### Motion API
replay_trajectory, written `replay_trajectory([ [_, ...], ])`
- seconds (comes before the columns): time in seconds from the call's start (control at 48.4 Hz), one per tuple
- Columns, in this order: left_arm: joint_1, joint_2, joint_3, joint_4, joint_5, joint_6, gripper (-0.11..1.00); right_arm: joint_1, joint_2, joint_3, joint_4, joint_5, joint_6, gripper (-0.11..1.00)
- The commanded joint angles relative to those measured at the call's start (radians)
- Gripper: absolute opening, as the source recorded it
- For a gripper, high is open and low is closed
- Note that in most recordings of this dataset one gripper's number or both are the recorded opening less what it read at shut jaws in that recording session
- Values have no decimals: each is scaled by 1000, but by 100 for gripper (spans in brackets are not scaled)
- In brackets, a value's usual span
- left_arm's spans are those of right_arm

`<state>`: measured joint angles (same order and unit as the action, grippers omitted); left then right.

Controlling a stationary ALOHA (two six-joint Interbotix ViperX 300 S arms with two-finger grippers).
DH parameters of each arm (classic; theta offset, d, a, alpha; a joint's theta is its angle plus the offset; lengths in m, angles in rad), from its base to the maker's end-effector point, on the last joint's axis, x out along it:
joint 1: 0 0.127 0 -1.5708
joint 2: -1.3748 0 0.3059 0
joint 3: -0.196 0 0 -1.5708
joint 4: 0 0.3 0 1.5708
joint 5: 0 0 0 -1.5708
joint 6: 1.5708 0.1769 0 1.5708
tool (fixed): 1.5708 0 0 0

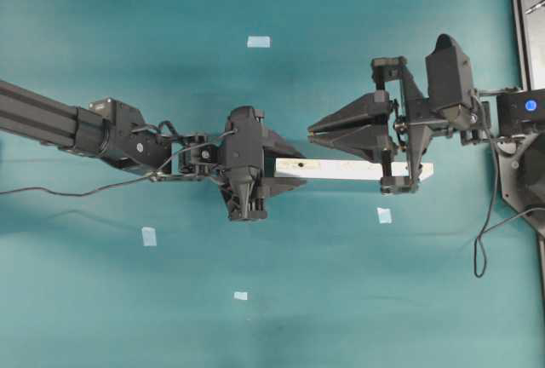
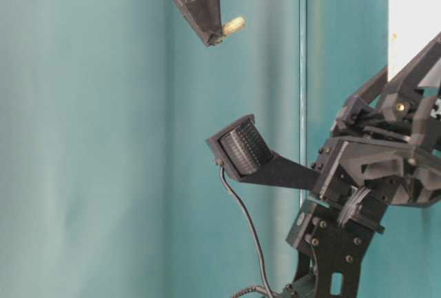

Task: Move the wooden board into place and insert the rod into its hole.
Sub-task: 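Carry the dowel with the right gripper over the board's hole, then lower the dowel into the hole next to the left gripper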

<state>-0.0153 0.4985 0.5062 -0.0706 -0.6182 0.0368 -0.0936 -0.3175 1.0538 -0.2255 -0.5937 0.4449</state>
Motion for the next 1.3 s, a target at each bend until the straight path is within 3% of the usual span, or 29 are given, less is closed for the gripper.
replay_trajectory([
  [0.0,-3,-35,-9,-2,-5,-6,45,-3,-3,0,3,-25,-2,9],
  [0.083,-3,-32,-6,-2,-5,-6,38,-5,3,11,6,-49,-2,9],
  [0.186,-3,-32,0,0,-5,-6,21,-3,21,23,14,-103,-3,9],
  [0.496,-5,-31,12,2,-11,-2,21,-5,187,26,18,-291,-28,9],
  [0.682,-5,-31,11,2,-5,-2,21,-3,311,14,49,-373,-67,9],
  [0.972,-5,-29,11,0,-5,-3,21,-5,387,-18,61,-368,-91,9],
  [1.282,-5,-28,11,0,-5,-3,21,-5,396,-15,60,-288,-95,9],
])
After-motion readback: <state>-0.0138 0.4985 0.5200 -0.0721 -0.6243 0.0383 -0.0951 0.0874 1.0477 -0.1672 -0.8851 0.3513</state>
